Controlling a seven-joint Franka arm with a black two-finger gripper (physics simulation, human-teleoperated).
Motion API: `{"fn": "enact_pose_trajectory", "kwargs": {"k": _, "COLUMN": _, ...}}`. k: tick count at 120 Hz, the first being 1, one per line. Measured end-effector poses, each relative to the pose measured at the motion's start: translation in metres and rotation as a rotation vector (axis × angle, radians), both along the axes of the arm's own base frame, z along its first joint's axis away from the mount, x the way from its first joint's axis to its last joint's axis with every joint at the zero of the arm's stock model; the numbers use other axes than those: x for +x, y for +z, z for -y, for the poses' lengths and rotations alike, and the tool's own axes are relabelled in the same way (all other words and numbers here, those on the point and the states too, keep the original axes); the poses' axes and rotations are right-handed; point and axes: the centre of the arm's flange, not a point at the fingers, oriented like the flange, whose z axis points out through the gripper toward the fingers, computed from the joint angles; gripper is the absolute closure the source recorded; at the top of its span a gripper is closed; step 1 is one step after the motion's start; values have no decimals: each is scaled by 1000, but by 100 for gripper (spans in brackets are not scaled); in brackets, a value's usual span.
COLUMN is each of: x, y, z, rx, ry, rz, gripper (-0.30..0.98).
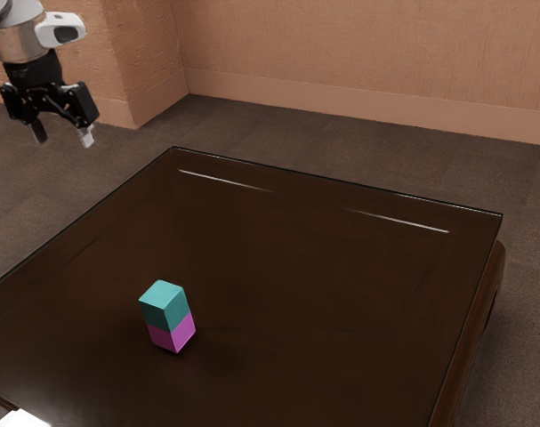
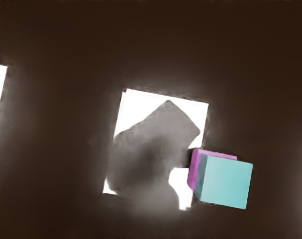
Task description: Pick up the blue block with one arm, and put the blue block on the table with one arm
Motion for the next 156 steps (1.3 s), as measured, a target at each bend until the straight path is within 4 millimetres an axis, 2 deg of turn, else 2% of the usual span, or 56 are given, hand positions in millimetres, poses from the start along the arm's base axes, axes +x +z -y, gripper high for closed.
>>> {"fn": "enact_pose_trajectory", "kwargs": {"k": 16, "x": -2, "y": 0, "z": -5, "rx": 6, "ry": 32, "rz": 7, "gripper": 0}}
{"fn": "enact_pose_trajectory", "kwargs": {"k": 23, "x": 12, "y": -19, "z": -6, "rx": 7, "ry": 40, "rz": -26, "gripper": 0}}
{"fn": "enact_pose_trajectory", "kwargs": {"k": 33, "x": 54, "y": -76, "z": 4, "rx": 14, "ry": 31, "rz": -97, "gripper": 0}}
{"fn": "enact_pose_trajectory", "kwargs": {"k": 41, "x": 74, "y": -123, "z": 12, "rx": 14, "ry": 25, "rz": -115, "gripper": 0}}
{"fn": "enact_pose_trajectory", "kwargs": {"k": 46, "x": 80, "y": -154, "z": 18, "rx": 0, "ry": 26, "rz": -116, "gripper": 0}}
{"fn": "enact_pose_trajectory", "kwargs": {"k": 60, "x": 98, "y": -218, "z": 31, "rx": -32, "ry": 40, "rz": -84, "gripper": 0}}
{"fn": "enact_pose_trajectory", "kwargs": {"k": 74, "x": 104, "y": -261, "z": 28, "rx": -58, "ry": 83, "rz": -57, "gripper": 0}}
{"fn": "enact_pose_trajectory", "kwargs": {"k": 81, "x": 93, "y": -272, "z": 33, "rx": -68, "ry": 90, "rz": -37, "gripper": 0}}
{"fn": "enact_pose_trajectory", "kwargs": {"k": 87, "x": 84, "y": -275, "z": 42, "rx": -74, "ry": 86, "rz": -13, "gripper": 0}}
{"fn": "enact_pose_trajectory", "kwargs": {"k": 109, "x": 50, "y": -266, "z": 72, "rx": -93, "ry": 63, "rz": 54, "gripper": 0}}
{"fn": "enact_pose_trajectory", "kwargs": {"k": 130, "x": 24, "y": -275, "z": 70, "rx": -99, "ry": 88, "rz": 52, "gripper": 0}}
{"fn": "enact_pose_trajectory", "kwargs": {"k": 156, "x": 17, "y": -292, "z": 84, "rx": -100, "ry": 78, "rz": 14, "gripper": 0}}
